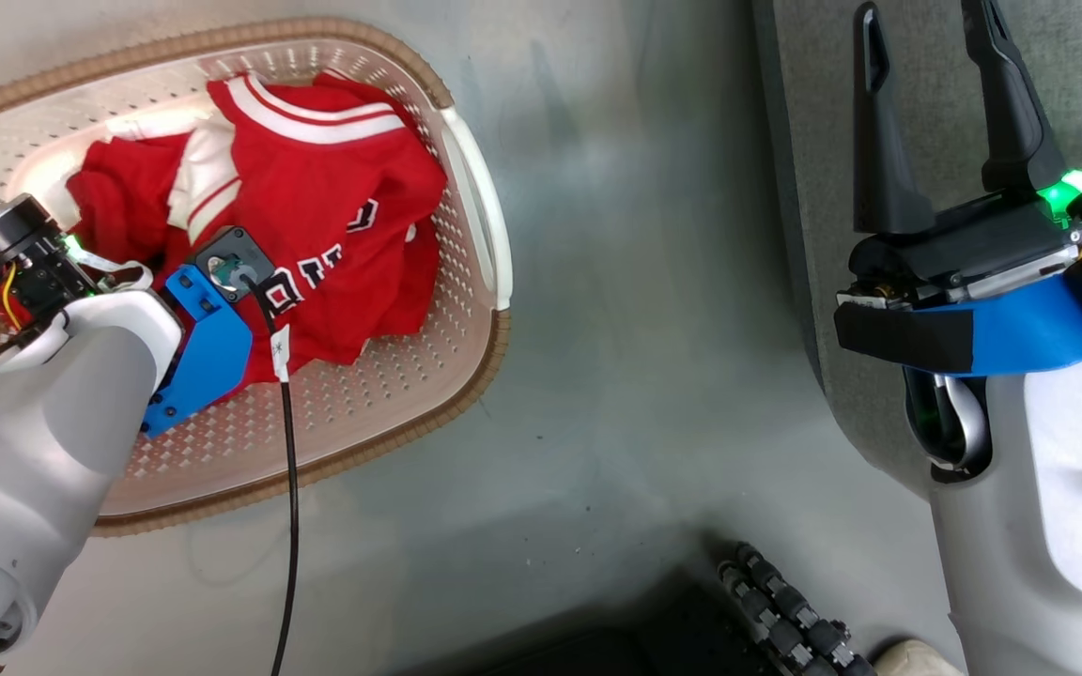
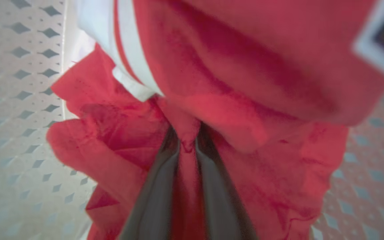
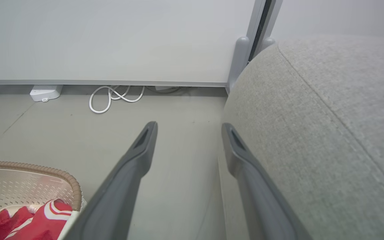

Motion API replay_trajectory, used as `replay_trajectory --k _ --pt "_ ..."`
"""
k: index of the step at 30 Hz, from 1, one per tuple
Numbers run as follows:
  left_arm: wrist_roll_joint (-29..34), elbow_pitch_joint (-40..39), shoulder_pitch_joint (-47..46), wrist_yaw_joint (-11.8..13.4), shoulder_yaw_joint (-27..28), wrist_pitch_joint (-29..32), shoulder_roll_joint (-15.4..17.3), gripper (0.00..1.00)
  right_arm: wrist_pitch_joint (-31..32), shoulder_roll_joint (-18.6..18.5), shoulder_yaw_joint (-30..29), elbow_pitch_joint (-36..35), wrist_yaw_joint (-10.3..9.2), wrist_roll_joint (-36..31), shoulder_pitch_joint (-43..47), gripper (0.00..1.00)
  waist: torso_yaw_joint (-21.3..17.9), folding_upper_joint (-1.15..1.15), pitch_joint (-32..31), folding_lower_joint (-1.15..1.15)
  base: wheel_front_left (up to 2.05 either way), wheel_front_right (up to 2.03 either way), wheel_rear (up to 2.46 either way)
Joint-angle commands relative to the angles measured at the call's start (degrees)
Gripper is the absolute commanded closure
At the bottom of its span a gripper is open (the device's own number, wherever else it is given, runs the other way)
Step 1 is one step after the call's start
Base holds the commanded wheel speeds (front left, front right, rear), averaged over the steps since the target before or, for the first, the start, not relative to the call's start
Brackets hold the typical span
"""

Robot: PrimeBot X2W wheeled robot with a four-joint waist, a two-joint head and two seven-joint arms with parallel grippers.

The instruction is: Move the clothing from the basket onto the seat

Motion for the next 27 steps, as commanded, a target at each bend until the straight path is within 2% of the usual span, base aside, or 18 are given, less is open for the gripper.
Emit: replay_trajectory --k 1,11,27 --pt "-0.51 -0.27 0.30 -0.01 -0.23 -0.51 -0.26 1.00 -0.24 -0.18 -0.23 0.09 0.03 -0.32 -0.52 0.00 0.50 0.00 -0.95 0.00 0.00 0.00 0.00" --pt "-4.30 -0.27 1.64 -0.01 -0.17 -6.32 -3.79 1.00 -0.24 -0.19 -1.52 1.06 0.03 -2.67 1.73 0.00 3.73 0.00 -8.12 0.00 0.00 0.00 0.00" --pt "-11.78 2.39 5.11 -0.01 1.07 -20.78 -13.67 1.00 -0.24 -0.52 -3.86 3.40 0.02 -6.75 7.55 0.00 10.83 0.00 -23.51 0.00 0.00 0.00 0.00"
